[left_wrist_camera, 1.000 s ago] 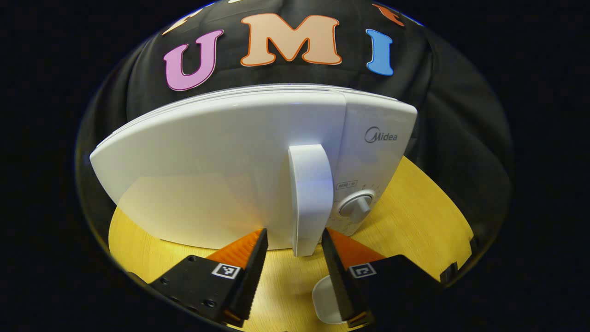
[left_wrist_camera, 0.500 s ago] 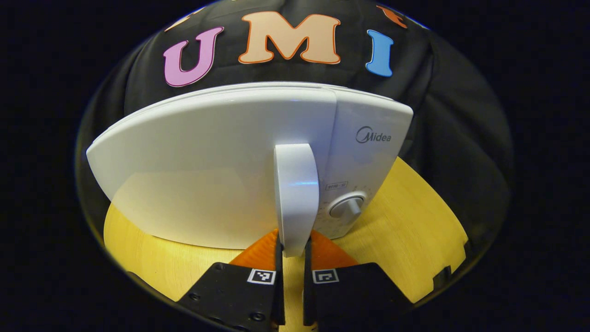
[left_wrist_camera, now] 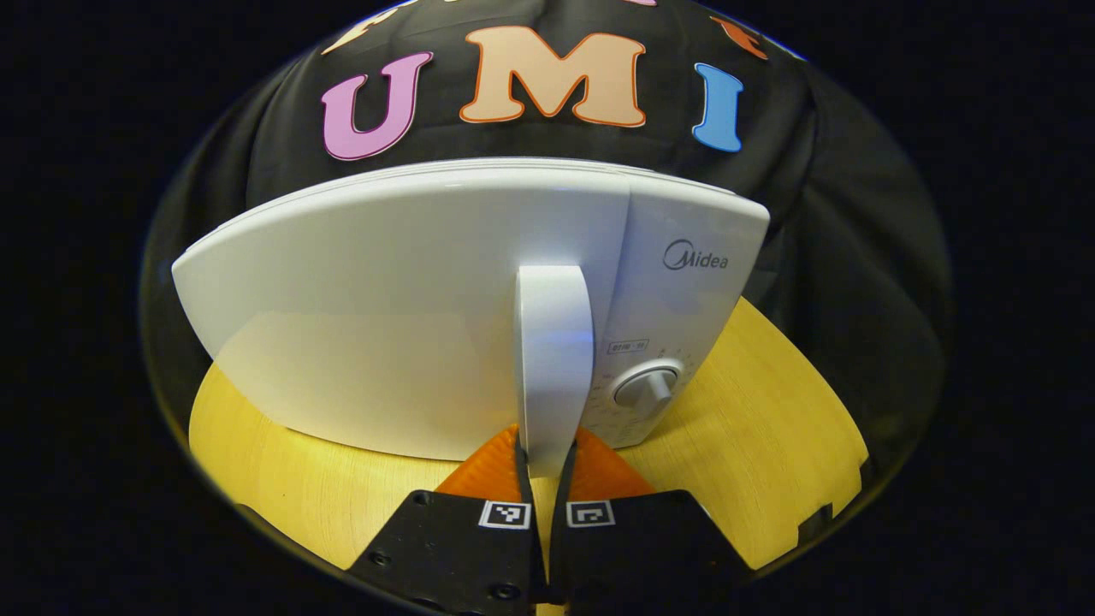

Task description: Open the microwave oven with the left hand, put the food in, and close the microwave oven.

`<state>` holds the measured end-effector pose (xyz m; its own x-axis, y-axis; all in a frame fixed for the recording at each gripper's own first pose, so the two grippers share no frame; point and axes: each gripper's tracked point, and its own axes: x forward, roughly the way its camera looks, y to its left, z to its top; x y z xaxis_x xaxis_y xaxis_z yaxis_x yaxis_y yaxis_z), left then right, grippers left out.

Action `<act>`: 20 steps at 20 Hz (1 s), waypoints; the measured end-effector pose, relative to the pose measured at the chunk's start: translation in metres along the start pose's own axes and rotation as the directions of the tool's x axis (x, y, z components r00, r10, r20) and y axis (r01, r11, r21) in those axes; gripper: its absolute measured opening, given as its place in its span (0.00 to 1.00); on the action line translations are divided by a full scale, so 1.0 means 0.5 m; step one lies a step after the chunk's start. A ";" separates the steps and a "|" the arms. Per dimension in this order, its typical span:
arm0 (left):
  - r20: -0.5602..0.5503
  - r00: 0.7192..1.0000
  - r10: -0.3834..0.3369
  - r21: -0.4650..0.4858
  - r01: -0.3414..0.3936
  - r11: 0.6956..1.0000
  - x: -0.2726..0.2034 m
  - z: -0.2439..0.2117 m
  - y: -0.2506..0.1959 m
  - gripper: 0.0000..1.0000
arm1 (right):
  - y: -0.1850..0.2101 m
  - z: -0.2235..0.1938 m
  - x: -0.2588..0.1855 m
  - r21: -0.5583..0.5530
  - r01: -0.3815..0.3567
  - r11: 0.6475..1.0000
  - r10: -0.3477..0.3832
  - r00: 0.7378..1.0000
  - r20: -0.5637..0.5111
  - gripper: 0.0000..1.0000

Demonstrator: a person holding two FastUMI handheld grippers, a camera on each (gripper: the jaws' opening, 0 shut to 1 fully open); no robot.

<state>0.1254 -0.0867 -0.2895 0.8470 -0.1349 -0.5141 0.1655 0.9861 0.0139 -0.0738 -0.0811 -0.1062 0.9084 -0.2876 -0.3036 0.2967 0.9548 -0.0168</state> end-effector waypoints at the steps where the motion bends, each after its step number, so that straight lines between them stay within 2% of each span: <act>1: -0.001 1.000 0.005 0.000 -0.005 1.000 0.000 -0.001 0.001 0.01 | 0.001 -0.001 0.004 -0.003 -0.003 1.000 0.003 1.000 -0.002 0.99; 8: -0.009 0.998 0.067 -0.065 -0.067 0.996 -0.006 -0.004 0.004 0.01 | 0.001 0.008 0.038 -0.020 -0.026 0.999 0.026 1.000 -0.008 0.99; 9: -0.032 0.996 0.080 -0.090 -0.083 0.992 -0.027 -0.024 0.005 0.01 | 0.000 0.010 0.045 -0.023 -0.028 0.999 0.028 1.000 -0.010 0.99; 11: 0.011 0.995 0.100 -0.071 -0.099 0.993 -0.074 -0.044 0.014 0.01 | -0.001 0.004 0.058 -0.026 -0.036 0.999 0.035 0.999 -0.025 0.99; 13: -0.013 0.996 0.092 -0.085 -0.092 0.992 -0.113 -0.074 0.020 0.01 | 0.010 -0.001 0.071 -0.029 -0.069 0.997 0.068 0.997 -0.042 0.99; 17: -0.041 0.994 0.101 -0.066 -0.104 0.992 -0.148 -0.100 0.034 0.12 | 0.046 -0.004 0.102 -0.060 -0.158 0.986 0.154 0.986 -0.069 0.99; 20: -0.056 0.990 0.125 -0.143 -0.132 0.981 -0.173 -0.112 0.047 0.21 | 0.078 0.004 0.112 -0.086 -0.229 0.970 0.224 0.973 -0.057 0.99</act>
<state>0.0280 -0.0463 -0.2926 0.8313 -0.0044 -0.5559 -0.0223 0.9989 -0.0414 -0.0106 -0.0603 -0.1219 0.9334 -0.0611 -0.3537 0.0545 0.9981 -0.0287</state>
